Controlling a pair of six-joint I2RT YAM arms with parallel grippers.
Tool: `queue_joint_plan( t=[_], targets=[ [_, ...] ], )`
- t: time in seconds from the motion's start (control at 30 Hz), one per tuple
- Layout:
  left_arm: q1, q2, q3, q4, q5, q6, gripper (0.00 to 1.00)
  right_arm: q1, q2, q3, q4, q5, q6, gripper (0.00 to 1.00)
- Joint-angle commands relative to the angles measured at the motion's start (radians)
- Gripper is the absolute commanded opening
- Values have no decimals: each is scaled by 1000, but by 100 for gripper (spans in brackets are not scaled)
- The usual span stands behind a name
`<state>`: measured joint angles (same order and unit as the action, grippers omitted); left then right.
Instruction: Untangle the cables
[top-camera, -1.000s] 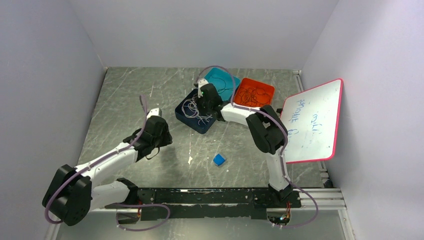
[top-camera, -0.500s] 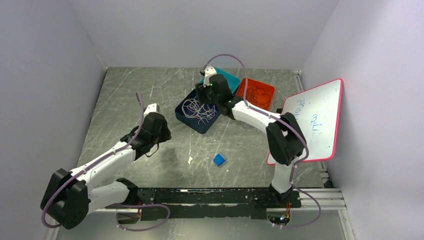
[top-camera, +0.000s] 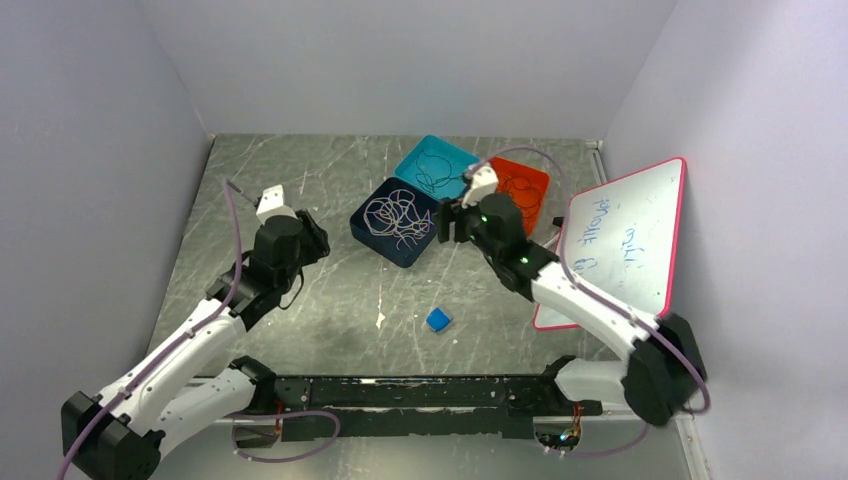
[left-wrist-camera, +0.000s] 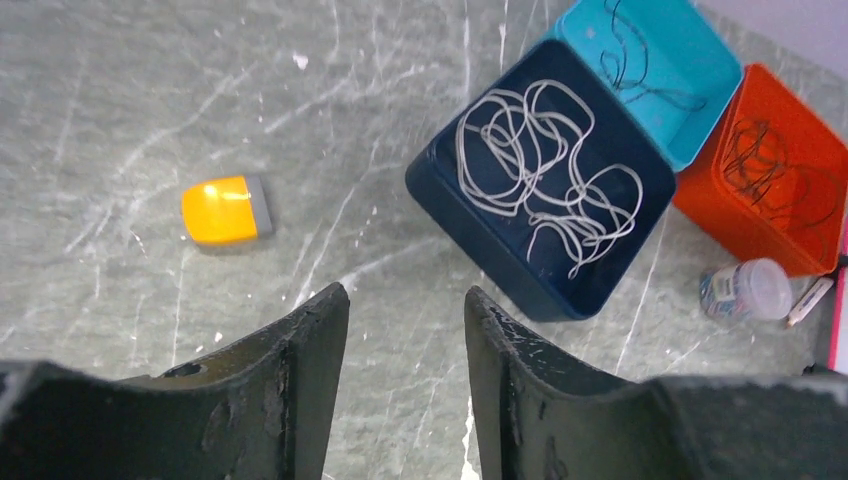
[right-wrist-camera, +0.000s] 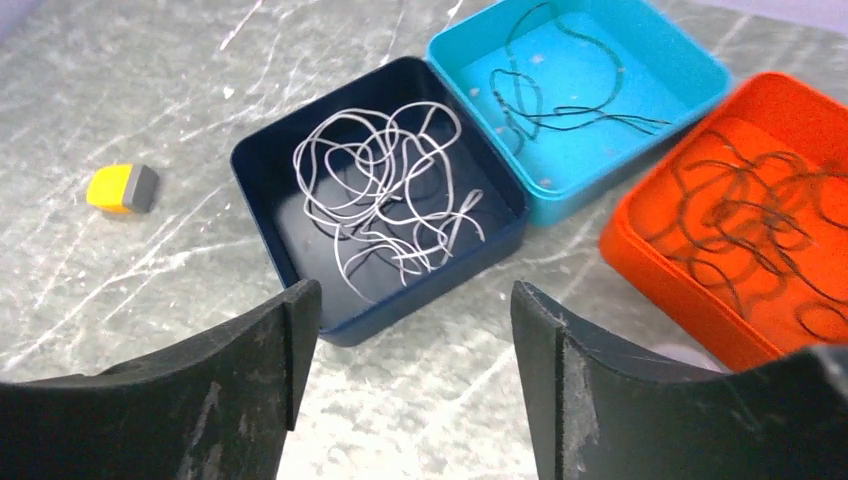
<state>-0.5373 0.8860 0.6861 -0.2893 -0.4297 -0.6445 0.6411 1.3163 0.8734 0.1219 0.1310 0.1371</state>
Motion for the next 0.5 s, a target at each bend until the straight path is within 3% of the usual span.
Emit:
queue_joint_plan(
  t=[0.0, 0.13, 0.23, 0.47],
  targets=[
    [7, -27, 85, -73, -87, 24, 53, 2, -214, -102, -10, 154, 52, 76],
    [7, -63, 108, -121, -115, 21, 63, 2, -366, -146, -119, 275, 71, 86],
    [7, -99, 112, -149, -121, 25, 98, 2, -464, -162, -207, 371, 94, 99],
    [7, -209, 93, -204, -118, 42, 100, 2, -629, -184, -324, 458, 68, 100]
  ],
)
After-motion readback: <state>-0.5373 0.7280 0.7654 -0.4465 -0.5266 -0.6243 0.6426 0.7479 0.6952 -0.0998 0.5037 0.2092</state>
